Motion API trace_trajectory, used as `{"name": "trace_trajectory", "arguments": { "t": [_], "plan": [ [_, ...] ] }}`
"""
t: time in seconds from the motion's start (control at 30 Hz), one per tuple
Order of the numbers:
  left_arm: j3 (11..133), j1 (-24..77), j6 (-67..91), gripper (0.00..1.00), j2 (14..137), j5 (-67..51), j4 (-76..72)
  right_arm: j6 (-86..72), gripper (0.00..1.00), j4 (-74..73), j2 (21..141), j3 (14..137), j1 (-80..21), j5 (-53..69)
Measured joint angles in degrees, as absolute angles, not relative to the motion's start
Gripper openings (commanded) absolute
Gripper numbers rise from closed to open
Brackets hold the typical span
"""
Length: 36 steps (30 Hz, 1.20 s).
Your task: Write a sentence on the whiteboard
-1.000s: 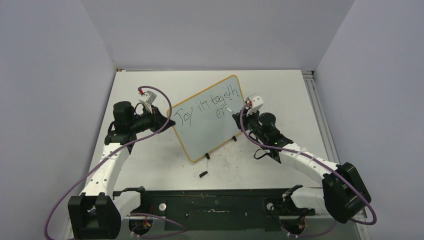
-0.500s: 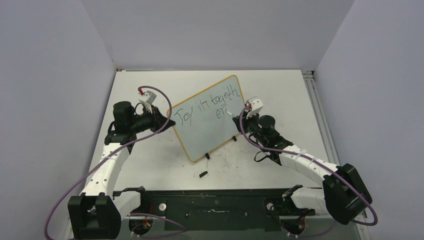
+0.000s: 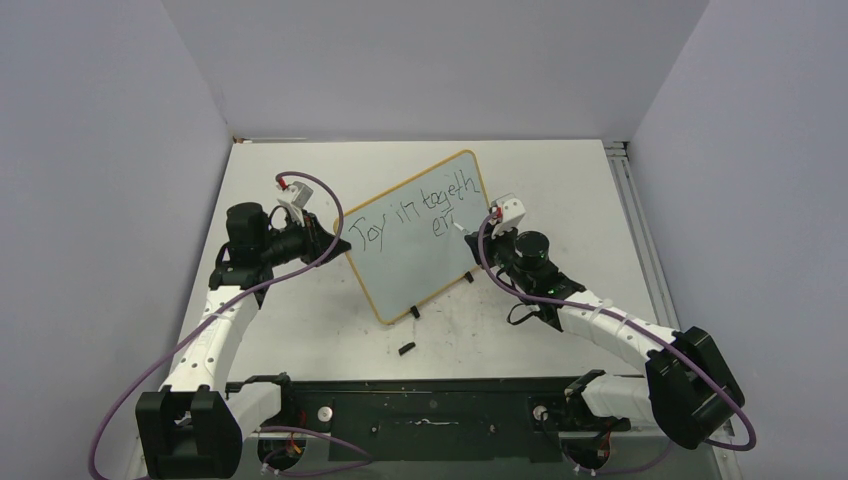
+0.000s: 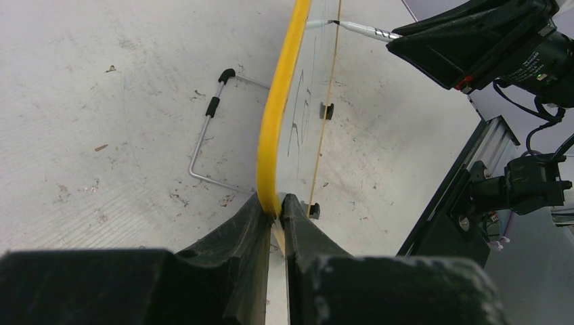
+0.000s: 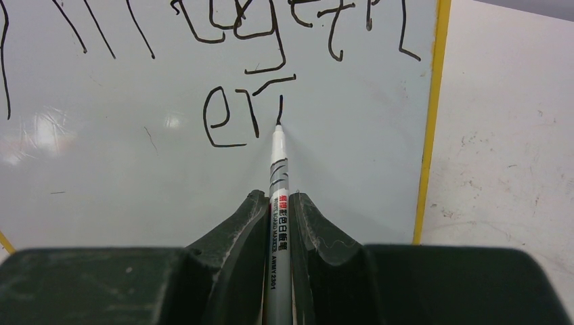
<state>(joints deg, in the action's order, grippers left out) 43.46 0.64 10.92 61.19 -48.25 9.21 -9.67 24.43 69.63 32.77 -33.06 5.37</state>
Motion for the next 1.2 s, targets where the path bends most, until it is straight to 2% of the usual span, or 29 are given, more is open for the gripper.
{"name": "trace_trajectory", "arguments": {
  "t": [1.2],
  "plan": [
    [43.5,0.6,10.9,0.00,61.2,-48.3,9.2,-9.6,0.05,27.4,70.7,33.8,-33.1,2.7]
  ]
}}
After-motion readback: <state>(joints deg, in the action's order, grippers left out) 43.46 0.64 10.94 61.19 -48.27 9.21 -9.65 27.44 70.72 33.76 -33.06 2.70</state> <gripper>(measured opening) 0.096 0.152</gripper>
